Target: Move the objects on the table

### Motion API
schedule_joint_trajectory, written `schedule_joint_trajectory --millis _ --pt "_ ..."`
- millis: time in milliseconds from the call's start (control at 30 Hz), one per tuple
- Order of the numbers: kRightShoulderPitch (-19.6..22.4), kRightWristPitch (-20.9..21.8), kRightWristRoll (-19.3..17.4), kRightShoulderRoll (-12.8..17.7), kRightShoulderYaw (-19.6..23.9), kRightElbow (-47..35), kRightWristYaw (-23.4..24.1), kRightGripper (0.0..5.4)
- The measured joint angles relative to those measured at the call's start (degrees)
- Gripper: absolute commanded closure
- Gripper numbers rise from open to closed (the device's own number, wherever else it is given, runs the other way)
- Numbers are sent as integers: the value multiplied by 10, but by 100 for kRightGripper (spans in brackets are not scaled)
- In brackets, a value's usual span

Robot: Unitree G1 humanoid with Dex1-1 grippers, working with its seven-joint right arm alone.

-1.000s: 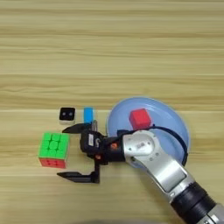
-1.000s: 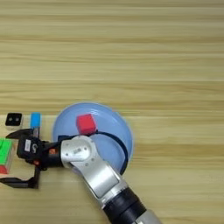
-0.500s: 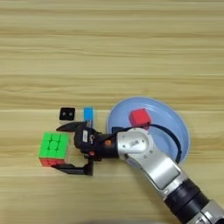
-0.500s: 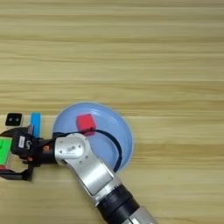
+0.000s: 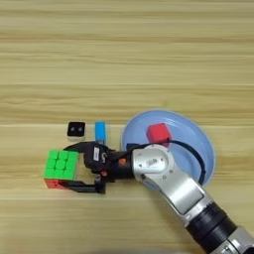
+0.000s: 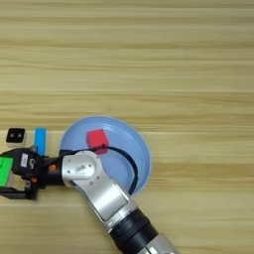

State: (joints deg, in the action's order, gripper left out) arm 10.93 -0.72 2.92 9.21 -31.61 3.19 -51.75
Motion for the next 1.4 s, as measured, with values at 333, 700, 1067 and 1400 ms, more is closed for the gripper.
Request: schedule_joint_trajectory --millis 333,700,1067,1400 --pt "4 -20 -18 0 13 -13 -8 202" --pt "34 -74 -72 24 94 -75 -17 202" --pt "44 -101 -121 91 188 -79 -37 202" --pt "36 -104 -145 157 255 -75 -62 202"
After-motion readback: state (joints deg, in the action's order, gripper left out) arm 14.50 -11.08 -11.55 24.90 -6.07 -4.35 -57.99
